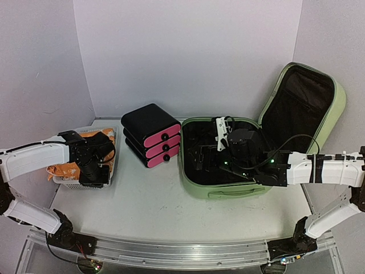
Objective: Open, take out, and arrange the luggage
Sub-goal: Move the storage box to the corner of the board.
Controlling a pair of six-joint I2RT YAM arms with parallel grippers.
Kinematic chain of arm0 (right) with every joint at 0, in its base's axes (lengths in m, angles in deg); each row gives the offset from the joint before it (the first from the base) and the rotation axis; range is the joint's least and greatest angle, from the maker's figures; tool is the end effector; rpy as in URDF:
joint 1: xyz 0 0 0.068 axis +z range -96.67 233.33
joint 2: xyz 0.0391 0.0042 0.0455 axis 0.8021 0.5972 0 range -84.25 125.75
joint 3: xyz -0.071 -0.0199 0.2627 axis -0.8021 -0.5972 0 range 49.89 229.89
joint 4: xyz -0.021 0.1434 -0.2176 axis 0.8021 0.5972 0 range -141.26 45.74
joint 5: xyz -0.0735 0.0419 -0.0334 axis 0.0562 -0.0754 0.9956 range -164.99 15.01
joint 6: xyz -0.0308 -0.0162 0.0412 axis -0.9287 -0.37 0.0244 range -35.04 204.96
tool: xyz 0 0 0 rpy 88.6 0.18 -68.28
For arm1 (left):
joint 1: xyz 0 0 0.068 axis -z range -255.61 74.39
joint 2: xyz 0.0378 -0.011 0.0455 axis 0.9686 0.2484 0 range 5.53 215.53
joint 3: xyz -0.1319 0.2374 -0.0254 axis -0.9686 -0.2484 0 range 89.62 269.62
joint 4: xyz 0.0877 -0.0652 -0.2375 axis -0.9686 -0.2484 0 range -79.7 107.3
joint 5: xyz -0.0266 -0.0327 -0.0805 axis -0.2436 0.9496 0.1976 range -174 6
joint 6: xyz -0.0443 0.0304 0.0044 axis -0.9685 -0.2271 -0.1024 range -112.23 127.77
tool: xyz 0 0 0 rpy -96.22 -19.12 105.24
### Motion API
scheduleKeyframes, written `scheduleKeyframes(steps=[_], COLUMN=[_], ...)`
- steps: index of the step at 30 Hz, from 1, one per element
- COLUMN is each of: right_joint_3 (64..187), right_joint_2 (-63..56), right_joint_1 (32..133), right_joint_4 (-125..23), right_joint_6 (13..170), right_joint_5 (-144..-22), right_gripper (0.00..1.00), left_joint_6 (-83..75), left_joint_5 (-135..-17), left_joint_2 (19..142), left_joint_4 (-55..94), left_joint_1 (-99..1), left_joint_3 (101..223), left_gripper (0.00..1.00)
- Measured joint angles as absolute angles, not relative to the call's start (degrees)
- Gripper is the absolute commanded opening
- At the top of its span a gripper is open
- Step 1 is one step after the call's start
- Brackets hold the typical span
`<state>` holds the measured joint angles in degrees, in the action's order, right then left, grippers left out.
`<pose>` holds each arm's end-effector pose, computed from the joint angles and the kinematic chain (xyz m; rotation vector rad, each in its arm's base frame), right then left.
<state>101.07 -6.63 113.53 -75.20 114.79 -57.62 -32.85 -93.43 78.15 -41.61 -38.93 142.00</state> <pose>0.1670 0.2701 0.3114 -0.2034 1.6885 0.9577 0.1737 -0.1222 0.2299 -0.1219 2.8891 0.0147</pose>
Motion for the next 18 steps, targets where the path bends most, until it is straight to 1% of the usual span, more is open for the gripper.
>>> scheduleKeyframes(steps=[10,18], right_joint_3=[101.1,101.1], right_joint_2=[-6.7,-6.7], right_joint_1=[113.5,113.5], right_joint_4=[-75.2,-75.2], right_joint_6=[115.2,115.2], right_joint_5=[-57.6,-57.6], right_gripper=[0.93,0.93], left_joint_6=[-35.8,-36.0], left_joint_5=[-98.8,-99.0], left_joint_2=[81.3,76.4], left_joint_4=[-47.2,-49.5], left_joint_1=[-39.3,-39.3], left_joint_3=[142.1,144.8], left_gripper=[0.01,0.03])
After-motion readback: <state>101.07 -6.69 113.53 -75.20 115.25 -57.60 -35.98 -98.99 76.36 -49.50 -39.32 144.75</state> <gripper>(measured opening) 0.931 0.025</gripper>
